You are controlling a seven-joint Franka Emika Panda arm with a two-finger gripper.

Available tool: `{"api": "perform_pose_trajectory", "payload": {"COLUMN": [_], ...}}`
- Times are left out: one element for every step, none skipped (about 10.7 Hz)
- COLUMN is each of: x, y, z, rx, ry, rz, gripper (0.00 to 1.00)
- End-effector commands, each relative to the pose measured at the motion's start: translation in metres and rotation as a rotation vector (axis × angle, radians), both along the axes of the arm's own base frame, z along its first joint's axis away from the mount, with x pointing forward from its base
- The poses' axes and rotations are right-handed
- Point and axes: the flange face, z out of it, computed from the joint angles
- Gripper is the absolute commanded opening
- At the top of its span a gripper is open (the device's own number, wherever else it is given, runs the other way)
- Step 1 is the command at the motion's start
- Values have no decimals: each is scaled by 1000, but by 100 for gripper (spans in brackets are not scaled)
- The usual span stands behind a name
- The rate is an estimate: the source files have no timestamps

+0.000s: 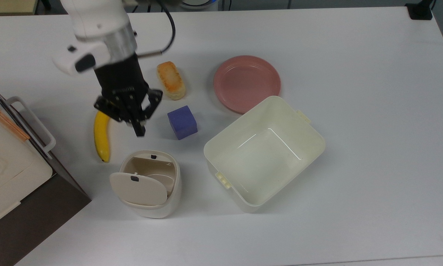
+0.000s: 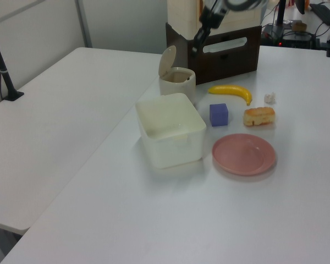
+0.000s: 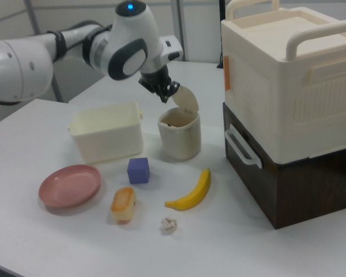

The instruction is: Open the trash can

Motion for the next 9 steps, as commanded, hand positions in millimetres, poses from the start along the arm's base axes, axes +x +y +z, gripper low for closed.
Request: {"api": "perform_pose_trajectory", "payload": {"x": [-44, -64, -86, -112, -135, -159, -184, -199, -211], "y": [1, -3, -6, -13, -17, -22, -24, -21, -19], "z": [72, 95, 116, 134, 149, 165, 177, 182, 189], "rx": [48, 50, 52, 61, 70, 75, 76, 79, 58], "ry": [-1, 21, 70, 130, 180, 211, 254, 300, 310], "rz": [33, 38, 43, 43, 48, 47, 47, 59, 59], "gripper": [0, 0, 0, 0, 0, 0, 0, 67, 100]}}
